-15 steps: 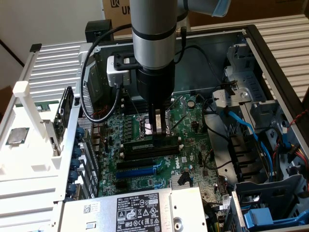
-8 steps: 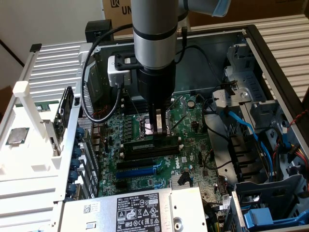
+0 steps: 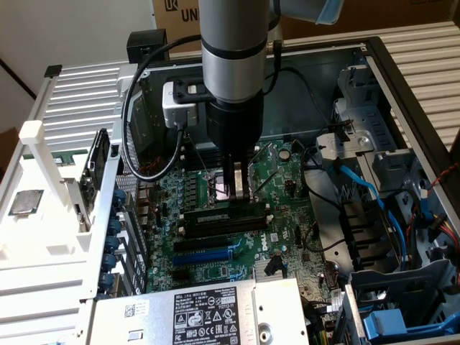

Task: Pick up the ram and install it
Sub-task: 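Insert the ram into the slot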

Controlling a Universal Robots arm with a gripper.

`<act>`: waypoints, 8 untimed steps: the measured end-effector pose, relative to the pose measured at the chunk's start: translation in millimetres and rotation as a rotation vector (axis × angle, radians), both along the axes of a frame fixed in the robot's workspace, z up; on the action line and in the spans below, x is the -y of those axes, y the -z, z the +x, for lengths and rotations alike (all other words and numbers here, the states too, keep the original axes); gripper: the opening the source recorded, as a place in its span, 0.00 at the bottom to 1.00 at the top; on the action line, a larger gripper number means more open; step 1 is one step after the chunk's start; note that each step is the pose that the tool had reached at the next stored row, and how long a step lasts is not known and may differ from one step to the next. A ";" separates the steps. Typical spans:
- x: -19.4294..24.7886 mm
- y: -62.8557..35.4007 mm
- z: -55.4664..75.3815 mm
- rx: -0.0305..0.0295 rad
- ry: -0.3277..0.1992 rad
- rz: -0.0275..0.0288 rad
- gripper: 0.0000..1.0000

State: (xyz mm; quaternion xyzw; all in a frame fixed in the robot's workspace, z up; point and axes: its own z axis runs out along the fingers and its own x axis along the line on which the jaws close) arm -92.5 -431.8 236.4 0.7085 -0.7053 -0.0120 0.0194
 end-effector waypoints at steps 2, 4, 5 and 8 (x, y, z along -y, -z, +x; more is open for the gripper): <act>0.0 0.0 0.0 -0.0009 0.000 -0.0002 0.13; 0.3 0.1 0.0 -0.0009 -0.001 0.0000 0.13; 0.3 0.0 0.0 -0.0010 -0.001 -0.0002 0.13; 0.3 0.8 0.0 -0.0011 -0.001 -0.0002 0.13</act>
